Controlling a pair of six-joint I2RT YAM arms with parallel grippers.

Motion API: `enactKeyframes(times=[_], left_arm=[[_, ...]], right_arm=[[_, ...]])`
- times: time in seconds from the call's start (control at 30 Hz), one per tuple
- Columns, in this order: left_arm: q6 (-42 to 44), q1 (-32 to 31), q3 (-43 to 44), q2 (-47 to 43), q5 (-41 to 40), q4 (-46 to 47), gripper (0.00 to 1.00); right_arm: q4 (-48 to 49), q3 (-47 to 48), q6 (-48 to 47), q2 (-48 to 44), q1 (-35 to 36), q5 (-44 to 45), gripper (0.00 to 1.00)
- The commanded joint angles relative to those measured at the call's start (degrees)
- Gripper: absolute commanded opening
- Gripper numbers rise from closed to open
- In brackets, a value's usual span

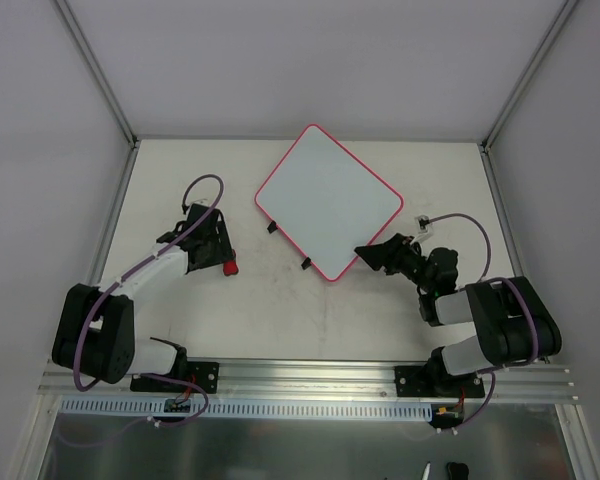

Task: Erase the whiteboard

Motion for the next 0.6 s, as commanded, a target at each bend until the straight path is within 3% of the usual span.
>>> enactKeyframes(times=[0.0,0.23,0.37,0.57], left_arm=[[0.09,0.23,-0.71,-2.77,-1.30,0.23,0.68],[0.00,0.23,-1.85,-6.72,-1.40,0.49,0.81],[0.88,0.14,-3.69,-10.93,0.36,1.45,0.99],[0.62,0.14,-7.12,-18.48,0.63,3.04,0.99]], right_arm=[[13.96,-0.79,-1.79,-2.99,-0.55,1.20,0.72],[13.78,-4.13,-2.23,-8.08,-1.87,1.72,0.77],[13.61,-6.06,-1.35,-12.30,-2.57,2.60,0.83],[10.99,-8.52,1.72,-19.68,-4.06,1.11,0.97]])
